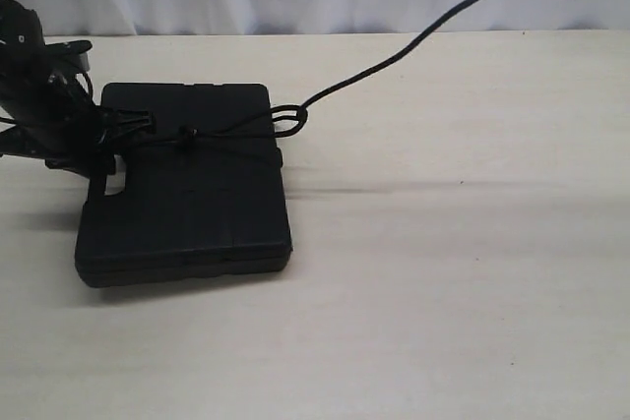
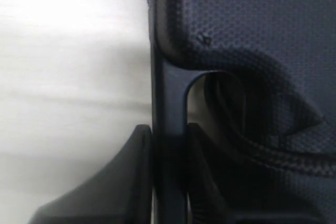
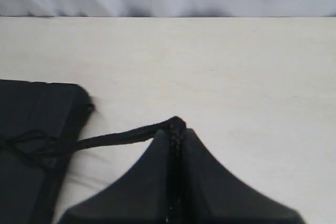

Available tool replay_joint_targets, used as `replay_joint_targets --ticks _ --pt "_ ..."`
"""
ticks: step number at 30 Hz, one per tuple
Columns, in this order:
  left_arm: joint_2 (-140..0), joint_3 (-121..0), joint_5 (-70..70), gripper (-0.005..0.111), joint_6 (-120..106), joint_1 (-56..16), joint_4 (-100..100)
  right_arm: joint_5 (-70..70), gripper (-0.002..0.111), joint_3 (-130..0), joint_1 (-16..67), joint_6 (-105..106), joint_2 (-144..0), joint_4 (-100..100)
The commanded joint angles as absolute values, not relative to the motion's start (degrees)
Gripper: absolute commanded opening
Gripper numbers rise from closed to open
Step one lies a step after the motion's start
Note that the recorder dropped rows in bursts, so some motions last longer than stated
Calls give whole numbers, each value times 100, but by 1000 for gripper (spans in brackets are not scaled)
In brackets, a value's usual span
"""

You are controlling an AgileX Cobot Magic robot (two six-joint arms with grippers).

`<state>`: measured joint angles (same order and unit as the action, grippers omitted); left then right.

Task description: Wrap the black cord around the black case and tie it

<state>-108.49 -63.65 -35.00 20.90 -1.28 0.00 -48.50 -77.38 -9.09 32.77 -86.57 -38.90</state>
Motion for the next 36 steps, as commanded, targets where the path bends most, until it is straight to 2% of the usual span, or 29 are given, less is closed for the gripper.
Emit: replay_joint_targets --ticks 1,10,21,31,36 --pt "-10749 -6418 -3190 0 2102 -87 59 -4009 4 -7380 -996 2594 -8615 -2662" --pt "-10749 -6418 -3177 0 2074 -87 104 -2367 4 -6383 -996 1957 -9081 -1612" --pt "-10749 -6407 -3177 0 2074 -87 252 -1951 4 -6357 -1015 1834 -10285 -1382" --pt "-10749 -6407 -3128 0 2060 -87 250 -2071 4 -6358 -1879 1408 -10667 -1384" --pt "-10749 -6407 -3086 0 2060 -87 250 -2113 4 -6358 -1938 1458 -10944 -1147"
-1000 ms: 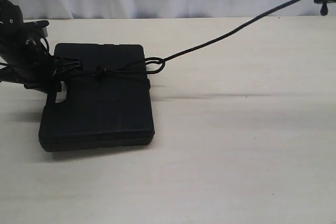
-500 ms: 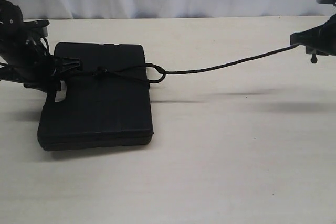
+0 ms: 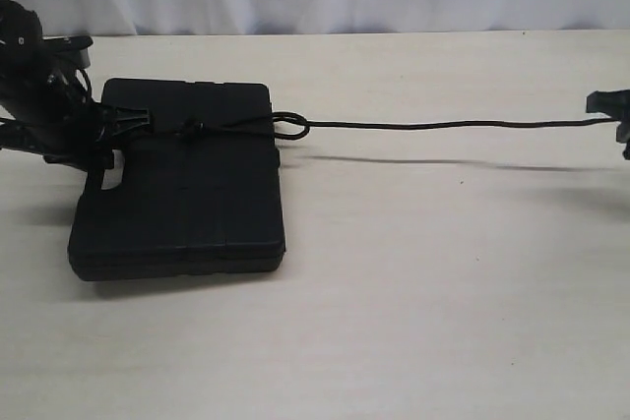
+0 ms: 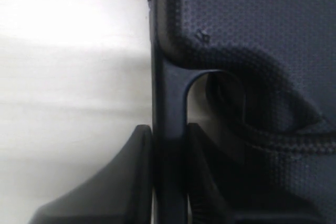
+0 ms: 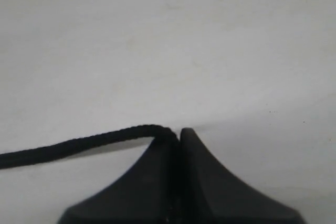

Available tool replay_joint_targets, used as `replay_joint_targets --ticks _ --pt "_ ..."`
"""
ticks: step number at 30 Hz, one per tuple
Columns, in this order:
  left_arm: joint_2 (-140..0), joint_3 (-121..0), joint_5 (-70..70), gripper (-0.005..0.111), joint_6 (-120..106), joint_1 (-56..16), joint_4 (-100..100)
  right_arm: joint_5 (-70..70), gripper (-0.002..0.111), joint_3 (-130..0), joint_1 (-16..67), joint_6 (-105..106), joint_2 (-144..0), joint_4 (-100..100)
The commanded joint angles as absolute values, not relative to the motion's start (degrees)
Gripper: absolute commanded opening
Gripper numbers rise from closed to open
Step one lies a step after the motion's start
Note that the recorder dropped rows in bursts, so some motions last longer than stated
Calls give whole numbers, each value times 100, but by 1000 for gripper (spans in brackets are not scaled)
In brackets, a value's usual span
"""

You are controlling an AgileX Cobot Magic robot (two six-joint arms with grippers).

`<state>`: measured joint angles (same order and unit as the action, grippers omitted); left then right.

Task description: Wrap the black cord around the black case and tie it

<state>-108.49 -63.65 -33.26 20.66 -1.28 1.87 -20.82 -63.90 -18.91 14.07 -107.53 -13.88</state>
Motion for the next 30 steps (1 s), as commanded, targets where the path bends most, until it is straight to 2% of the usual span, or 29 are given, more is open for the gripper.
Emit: replay_joint_targets --ticks 1,4,6,13,15,18,22,27,30 --pt "-10749 -6407 -3086 0 2060 -87 250 -2113 4 -6358 -1916 1458 -11022 -1147" --pt "-10749 -6407 -3086 0 2060 -87 250 -2138 5 -6358 -1916 1476 -11127 -1147" --pt "-10749 -6407 -3075 0 2060 -87 250 -2200 11 -6358 -1916 1575 -11159 -1147" --pt "-10749 -6407 -2937 0 2051 -87 250 -2802 48 -6640 -1916 1579 -11016 -1260" --pt "-10749 -6407 -2915 0 2051 -87 250 -3261 53 -6885 -1916 1579 -10873 -1300" --pt "-10749 -6407 -2874 0 2036 -87 237 -4162 54 -7342 -1916 1651 -10593 -1568" --pt "-10749 -6407 -2803 0 2038 -87 237 -5007 54 -7785 -1532 3234 -10192 -2576" --pt "-10749 -6407 -2803 0 1873 -87 237 -4791 54 -7796 -159 4998 -10112 -2845" --pt "-10749 -6407 -2815 0 1823 -87 237 -4058 54 -7796 835 5528 -10343 -2435"
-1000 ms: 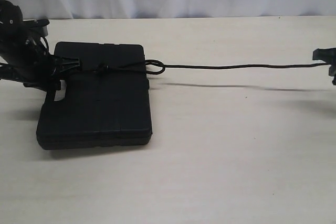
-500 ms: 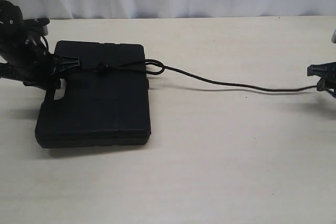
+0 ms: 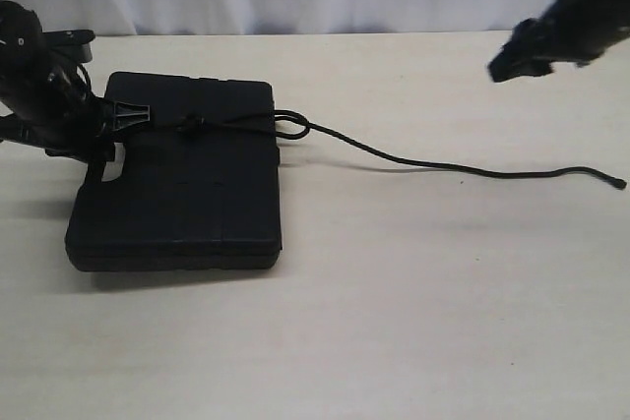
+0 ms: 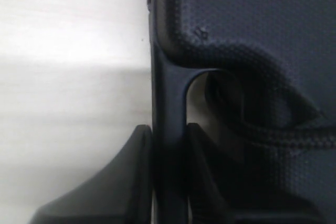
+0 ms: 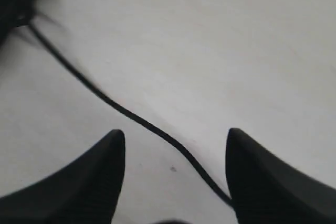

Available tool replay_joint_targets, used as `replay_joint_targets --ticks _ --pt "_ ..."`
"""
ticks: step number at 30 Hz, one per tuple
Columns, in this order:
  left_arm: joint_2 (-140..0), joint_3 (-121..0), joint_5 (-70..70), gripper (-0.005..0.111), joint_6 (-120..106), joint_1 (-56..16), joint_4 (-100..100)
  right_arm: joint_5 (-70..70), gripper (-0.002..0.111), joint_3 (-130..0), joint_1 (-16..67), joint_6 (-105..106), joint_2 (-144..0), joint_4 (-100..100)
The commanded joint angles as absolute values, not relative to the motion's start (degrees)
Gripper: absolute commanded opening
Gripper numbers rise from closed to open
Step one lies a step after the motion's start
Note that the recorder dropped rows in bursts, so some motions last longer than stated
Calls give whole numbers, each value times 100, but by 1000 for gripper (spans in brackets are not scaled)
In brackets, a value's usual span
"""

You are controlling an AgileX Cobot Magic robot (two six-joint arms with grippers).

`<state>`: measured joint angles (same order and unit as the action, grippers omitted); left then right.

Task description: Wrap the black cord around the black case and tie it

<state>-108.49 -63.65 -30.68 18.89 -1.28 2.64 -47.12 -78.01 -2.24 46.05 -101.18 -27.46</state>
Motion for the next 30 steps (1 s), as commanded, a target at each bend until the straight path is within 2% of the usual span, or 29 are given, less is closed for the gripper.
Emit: replay_joint_targets --ticks 1,7,14,15,17,19,21,30 --pt "-10749 -6407 -2815 0 1823 -87 237 -3748 54 -7796 1135 5554 -10452 -2217" --pt "-10749 -6407 -2833 0 1821 -87 237 -2183 54 -7796 2432 5411 -11281 -1042" --pt "-10749 -6407 -2833 0 1821 -87 237 -1052 54 -7796 2616 5316 -12075 -957" --pt "-10749 -6407 -2833 0 1821 -87 237 -894 52 -7796 2616 5316 -12132 -958" --pt "-10749 -6407 -2838 0 1821 -87 237 -748 41 -7796 2616 5316 -12253 -958" --pt "-10749 -6407 -2838 0 1821 -87 237 -721 26 -7796 2616 5316 -12289 -958" --pt "-10749 -6407 -2838 0 1821 -87 237 -721 5 -7796 2616 5118 -12239 -958" --pt "-10749 -6407 -2871 0 1821 -72 257 -1297 4 -7796 2131 4393 -11686 -958"
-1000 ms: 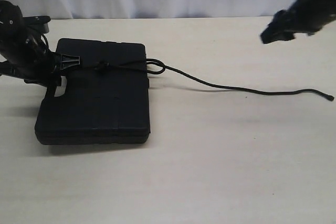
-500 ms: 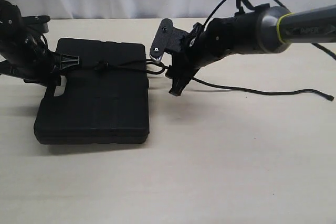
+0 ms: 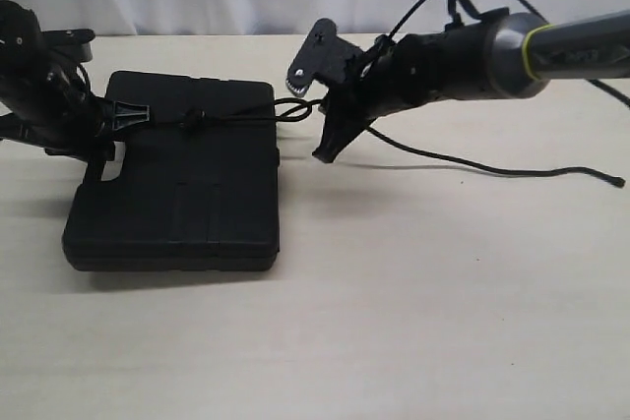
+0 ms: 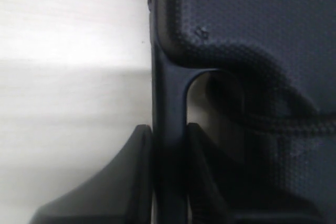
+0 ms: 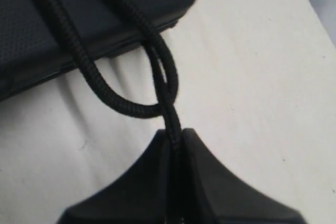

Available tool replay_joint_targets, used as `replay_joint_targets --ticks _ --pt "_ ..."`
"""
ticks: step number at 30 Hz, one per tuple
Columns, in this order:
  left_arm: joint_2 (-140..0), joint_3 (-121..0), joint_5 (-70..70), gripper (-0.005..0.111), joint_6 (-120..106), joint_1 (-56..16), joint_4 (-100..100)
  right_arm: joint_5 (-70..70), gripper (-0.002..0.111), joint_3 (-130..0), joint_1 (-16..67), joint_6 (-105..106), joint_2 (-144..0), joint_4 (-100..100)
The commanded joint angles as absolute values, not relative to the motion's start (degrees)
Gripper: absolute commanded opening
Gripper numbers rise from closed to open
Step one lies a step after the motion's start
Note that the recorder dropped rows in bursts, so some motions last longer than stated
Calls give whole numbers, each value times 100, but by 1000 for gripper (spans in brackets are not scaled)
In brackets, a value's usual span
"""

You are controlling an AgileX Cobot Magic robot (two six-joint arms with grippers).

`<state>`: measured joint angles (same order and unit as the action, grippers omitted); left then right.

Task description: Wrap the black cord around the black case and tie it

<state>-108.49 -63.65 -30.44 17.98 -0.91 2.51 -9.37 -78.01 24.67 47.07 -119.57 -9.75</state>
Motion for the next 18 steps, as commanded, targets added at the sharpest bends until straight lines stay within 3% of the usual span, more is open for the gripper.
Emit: replay_joint_targets --ticks 1,7,18 --pt "-10749 -6407 -2871 0 1821 -72 246 -1408 4 -7796 2053 4333 -11658 -958" --pt "-10749 -6407 -2871 0 1833 -72 87 -1773 4 -7663 1489 3801 -11646 -958" --pt "-10798 -6407 -2670 0 1833 -72 -91 -1804 4 -7508 1271 3120 -11728 -958"
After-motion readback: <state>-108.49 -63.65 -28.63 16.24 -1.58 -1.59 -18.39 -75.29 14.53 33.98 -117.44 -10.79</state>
